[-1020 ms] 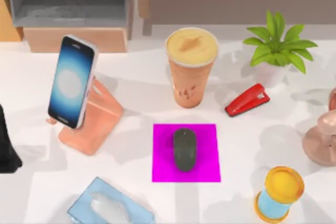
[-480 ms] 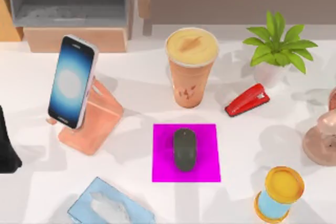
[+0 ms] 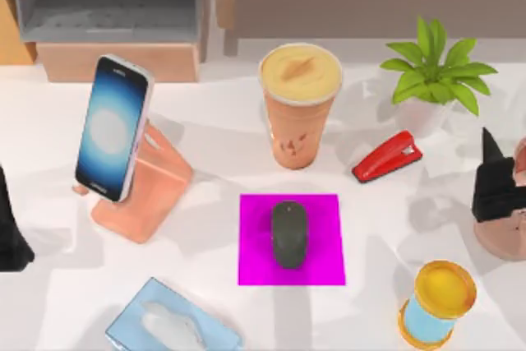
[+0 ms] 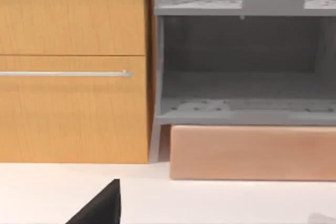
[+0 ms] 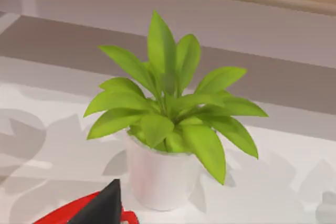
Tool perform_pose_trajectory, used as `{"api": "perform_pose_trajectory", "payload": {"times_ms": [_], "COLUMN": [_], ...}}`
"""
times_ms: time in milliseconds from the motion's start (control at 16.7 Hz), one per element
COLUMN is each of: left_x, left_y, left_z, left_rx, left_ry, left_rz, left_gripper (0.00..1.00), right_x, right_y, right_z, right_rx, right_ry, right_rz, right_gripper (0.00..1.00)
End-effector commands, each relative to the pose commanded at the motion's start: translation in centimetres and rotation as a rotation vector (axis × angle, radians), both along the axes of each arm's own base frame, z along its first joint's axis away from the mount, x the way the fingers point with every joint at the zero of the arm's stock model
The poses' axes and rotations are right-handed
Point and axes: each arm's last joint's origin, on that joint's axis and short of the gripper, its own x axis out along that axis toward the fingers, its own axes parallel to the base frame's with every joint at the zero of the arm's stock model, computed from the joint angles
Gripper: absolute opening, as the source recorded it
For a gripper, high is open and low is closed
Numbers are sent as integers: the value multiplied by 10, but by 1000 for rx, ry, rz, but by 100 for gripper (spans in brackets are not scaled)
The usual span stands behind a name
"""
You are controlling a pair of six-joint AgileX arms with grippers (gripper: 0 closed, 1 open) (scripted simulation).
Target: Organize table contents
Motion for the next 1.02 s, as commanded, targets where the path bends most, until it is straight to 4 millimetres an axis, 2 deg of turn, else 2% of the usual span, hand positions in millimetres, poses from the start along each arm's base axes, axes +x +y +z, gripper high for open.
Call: {"api": "perform_pose_trajectory", "payload": {"times_ms": [300, 480, 660, 840, 1020], "left_x": [0, 0, 0, 0, 0], "left_y": [0, 0, 0, 0, 0], "left_z": [0, 0, 0, 0, 0], "left_rx": [0, 0, 0, 0, 0], "left_ry": [0, 0, 0, 0, 0], "left_rz": [0, 0, 0, 0, 0], "left_gripper": [100, 100, 100, 100, 100], "right_x": [37, 49, 56, 64, 77], "right_y": [74, 123, 168, 201, 220], "right_z": [-36, -66, -95, -114, -122], "right_rx": [-150, -199, -178, -86, 35], "right_ry": [85, 70, 7, -83, -168], "right_rz": [48, 60, 45, -6, -83], "right_gripper": [100, 100, 100, 100, 100]}}
